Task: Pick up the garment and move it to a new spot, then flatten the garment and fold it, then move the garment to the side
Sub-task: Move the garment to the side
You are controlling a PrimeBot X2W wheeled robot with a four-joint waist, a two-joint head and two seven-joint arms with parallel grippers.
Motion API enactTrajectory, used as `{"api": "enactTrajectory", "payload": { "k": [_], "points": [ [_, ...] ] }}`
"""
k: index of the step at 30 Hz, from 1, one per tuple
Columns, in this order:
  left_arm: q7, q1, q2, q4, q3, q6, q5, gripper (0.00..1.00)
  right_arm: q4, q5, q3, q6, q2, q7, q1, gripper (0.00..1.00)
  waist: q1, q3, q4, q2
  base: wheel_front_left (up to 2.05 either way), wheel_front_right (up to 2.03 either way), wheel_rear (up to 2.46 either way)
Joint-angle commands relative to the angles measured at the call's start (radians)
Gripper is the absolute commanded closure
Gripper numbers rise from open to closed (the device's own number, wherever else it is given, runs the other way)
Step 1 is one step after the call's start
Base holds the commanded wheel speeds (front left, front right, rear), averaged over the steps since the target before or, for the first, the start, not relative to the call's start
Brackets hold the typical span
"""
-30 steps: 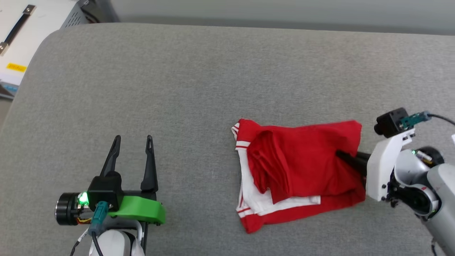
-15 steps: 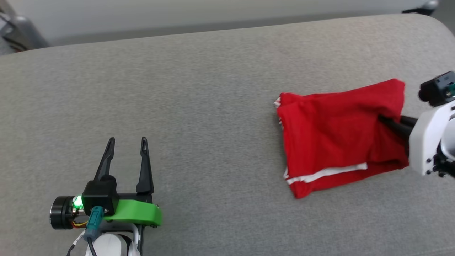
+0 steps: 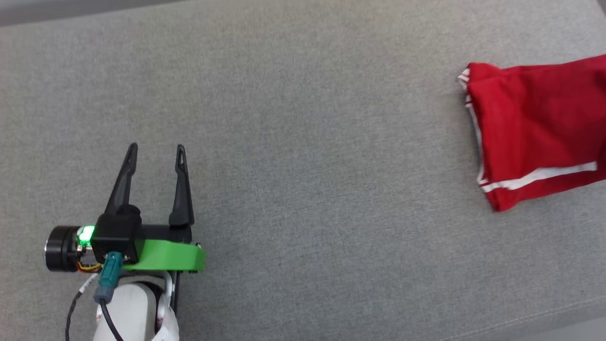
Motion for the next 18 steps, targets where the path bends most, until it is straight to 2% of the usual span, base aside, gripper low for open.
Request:
{"api": "enactTrajectory", "payload": {
  "k": [1, 9, 18],
  "points": [
    [-0.006, -0.022, 0.009, -0.010, 0.003, 0.001, 0.010, 0.00, 0.027, -0.022, -0.005, -0.001, -0.005, -0.012, -0.036, 1.00, 0.0000, 0.084, 0.022, -0.0001, 0.00, 0.00, 0.00],
    [-0.006, -0.062, 0.021, -0.043, 0.002, 0.006, 0.014, 0.00, 0.251, -0.075, -0.079, -0.001, -0.020, -0.063, -0.165, 1.00, 0.0000, 0.171, 0.056, -0.0001, 0.00, 0.00, 0.00],
    [-0.006, -0.076, 0.033, -0.064, 0.006, 0.014, 0.015, 0.00, 0.411, -0.114, -0.144, -0.001, 0.005, -0.102, -0.234, 1.00, 0.0000, 0.200, 0.066, -0.0001, 0.00, 0.00, 0.00]
  ]
}}
